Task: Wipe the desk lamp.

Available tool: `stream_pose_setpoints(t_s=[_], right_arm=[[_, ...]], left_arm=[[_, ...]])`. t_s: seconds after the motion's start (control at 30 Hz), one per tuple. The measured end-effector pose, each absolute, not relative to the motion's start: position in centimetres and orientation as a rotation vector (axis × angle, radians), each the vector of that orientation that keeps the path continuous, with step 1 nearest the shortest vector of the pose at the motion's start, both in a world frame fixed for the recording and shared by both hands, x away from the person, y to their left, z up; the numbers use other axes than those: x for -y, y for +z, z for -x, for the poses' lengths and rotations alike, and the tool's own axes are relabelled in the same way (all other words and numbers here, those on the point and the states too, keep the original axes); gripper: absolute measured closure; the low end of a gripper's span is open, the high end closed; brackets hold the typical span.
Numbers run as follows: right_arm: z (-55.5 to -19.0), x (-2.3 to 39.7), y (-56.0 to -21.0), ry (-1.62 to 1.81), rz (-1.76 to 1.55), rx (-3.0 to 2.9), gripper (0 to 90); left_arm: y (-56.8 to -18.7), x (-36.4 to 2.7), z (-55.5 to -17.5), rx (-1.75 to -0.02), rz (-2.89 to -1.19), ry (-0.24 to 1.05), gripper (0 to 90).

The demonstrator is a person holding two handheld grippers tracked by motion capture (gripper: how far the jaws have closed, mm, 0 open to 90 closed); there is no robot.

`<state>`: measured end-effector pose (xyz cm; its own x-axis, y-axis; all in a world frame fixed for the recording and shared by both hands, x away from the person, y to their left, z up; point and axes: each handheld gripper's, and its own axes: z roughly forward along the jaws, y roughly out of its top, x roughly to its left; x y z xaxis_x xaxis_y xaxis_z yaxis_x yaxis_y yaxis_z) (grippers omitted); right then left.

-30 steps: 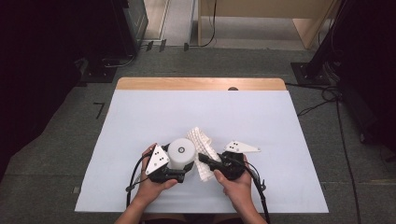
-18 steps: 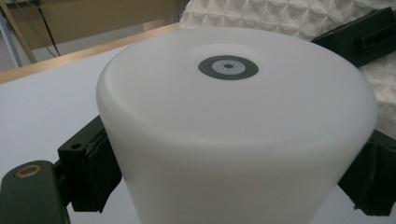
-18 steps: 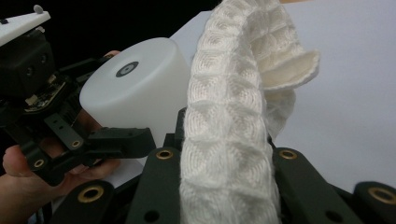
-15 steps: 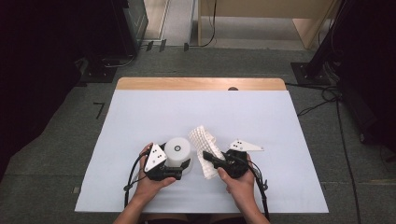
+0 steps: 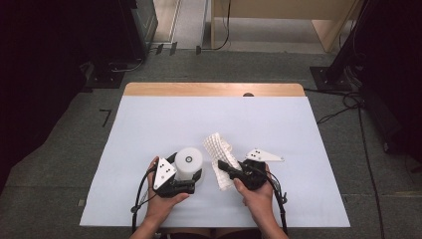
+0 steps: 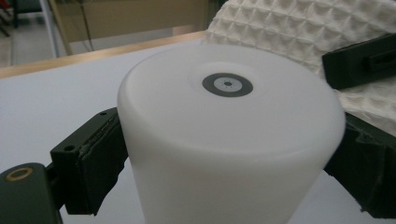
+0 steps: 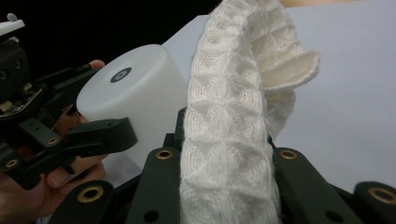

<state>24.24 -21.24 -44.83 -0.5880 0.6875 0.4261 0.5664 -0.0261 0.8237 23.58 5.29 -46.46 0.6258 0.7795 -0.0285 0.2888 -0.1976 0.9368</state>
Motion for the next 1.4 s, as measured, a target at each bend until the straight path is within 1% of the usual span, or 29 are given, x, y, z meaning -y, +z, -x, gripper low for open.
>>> stream_pose_setpoints(t_s=[0.13,0.17,0.27,0.3,0.33,0.4,0.43,0.53,0.63,0.67,0.73,0.83,0.97,1.07,1.13,1.23,1.4], right_arm=[[-24.3,20.6,-45.7,1.657,-1.365,-2.161,73.6],[-24.4,20.1,-46.4,1.630,-1.367,-2.197,73.6],[-24.6,19.7,-47.0,1.592,-1.376,-2.229,73.6],[-24.8,19.4,-47.7,1.557,-1.402,-2.253,73.7],[-24.8,19.4,-47.7,1.557,-1.402,-2.253,73.7],[-24.8,19.0,-48.3,1.557,-1.424,-2.283,73.7],[-24.8,19.0,-48.3,1.557,-1.424,-2.283,73.7],[-24.5,18.7,-47.5,1.624,-1.369,-2.285,73.8],[-24.2,18.7,-46.4,1.687,-1.325,-2.264,73.9],[-24.1,19.0,-45.7,1.726,-1.312,-2.245,73.9],[-24.1,19.1,-45.4,1.738,-1.307,-2.236,73.9],[-23.8,19.7,-43.6,1.805,-1.277,-2.182,73.9],[-23.7,20.1,-42.9,1.822,-1.253,-2.166,73.9],[-24.1,20.1,-43.6,1.793,-1.276,-2.181,73.9],[-24.5,19.7,-45.2,1.746,-1.331,-2.231,73.9],[-24.8,19.5,-46.2,1.719,-1.349,-2.259,73.9],[-25.2,19.7,-46.8,1.724,-1.402,-2.257,73.8]], left_arm=[[-46.9,-4.5,-23.9,-0.897,-1.794,0.584,7.6],[-46.9,-4.6,-23.9,-0.893,-1.795,0.582,8.5],[-46.7,-4.9,-24.0,-0.868,-1.814,0.596,8.9],[-46.4,-5.5,-24.1,-0.844,-1.788,0.551,9.0],[-46.4,-5.5,-24.1,-0.844,-1.788,0.551,9.0],[-45.9,-6.5,-24.3,-0.791,-1.740,0.450,9.0],[-45.7,-6.6,-24.4,-0.778,-1.735,0.439,9.0],[-45.3,-6.8,-24.3,-0.709,-1.766,0.456,9.0],[-45.4,-6.9,-24.3,-0.687,-1.764,0.434,9.0],[-45.5,-6.8,-24.3,-0.676,-1.774,0.431,9.1],[-45.7,-6.5,-24.3,-0.658,-1.802,0.439,9.1],[-46.1,-5.9,-24.5,-0.645,-1.834,0.429,9.1],[-46.2,-5.8,-24.5,-0.639,-1.833,0.424,9.0],[-45.9,-6.1,-24.6,-0.633,-1.812,0.413,9.0],[-45.6,-6.2,-24.5,-0.642,-1.799,0.419,9.1],[-45.3,-6.6,-24.5,-0.643,-1.784,0.420,9.0],[-46.0,-6.3,-24.7,-0.652,-1.833,0.425,9.0]])
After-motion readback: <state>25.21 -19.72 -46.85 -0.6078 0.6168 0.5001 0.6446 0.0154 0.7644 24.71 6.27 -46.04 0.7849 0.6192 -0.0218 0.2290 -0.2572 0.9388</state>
